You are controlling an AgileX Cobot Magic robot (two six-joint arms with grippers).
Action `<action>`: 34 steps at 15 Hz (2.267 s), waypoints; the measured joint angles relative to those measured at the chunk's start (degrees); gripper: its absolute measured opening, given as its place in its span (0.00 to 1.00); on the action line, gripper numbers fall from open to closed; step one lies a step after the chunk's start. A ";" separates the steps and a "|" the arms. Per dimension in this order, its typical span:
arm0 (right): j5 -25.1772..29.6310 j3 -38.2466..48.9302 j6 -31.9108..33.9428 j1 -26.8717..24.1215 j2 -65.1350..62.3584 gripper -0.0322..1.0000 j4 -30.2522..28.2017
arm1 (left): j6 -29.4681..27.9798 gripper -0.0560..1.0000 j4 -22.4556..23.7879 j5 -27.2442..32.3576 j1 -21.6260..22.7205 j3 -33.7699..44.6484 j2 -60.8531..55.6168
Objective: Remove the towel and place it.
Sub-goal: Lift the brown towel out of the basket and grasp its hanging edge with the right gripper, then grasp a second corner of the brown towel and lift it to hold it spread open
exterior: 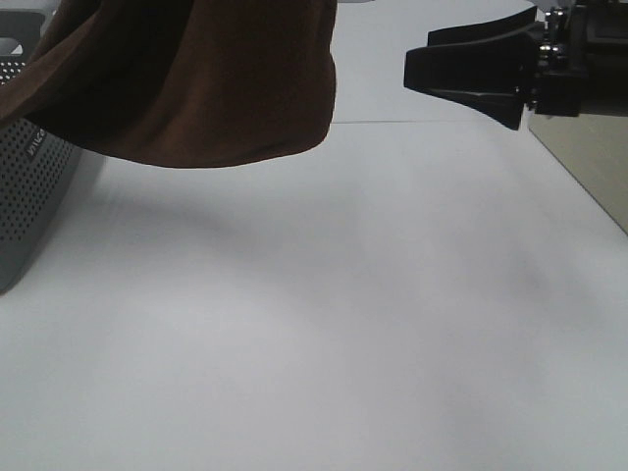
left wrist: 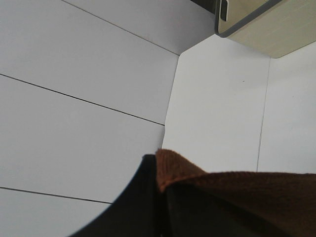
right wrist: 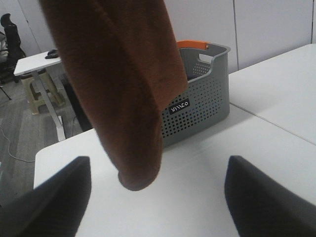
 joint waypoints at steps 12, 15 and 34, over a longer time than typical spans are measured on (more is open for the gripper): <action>6.42 -13.52 2.29 15.30 12.95 0.74 -1.78 | 0.00 0.05 0.97 -0.06 0.00 0.00 0.06; 6.42 -13.58 6.02 15.30 12.95 0.71 -9.05 | 0.00 0.05 3.09 2.86 0.00 0.00 0.06; -2.46 -31.74 58.16 15.30 4.41 0.04 -38.04 | -13.24 0.05 3.55 7.73 0.00 0.00 0.06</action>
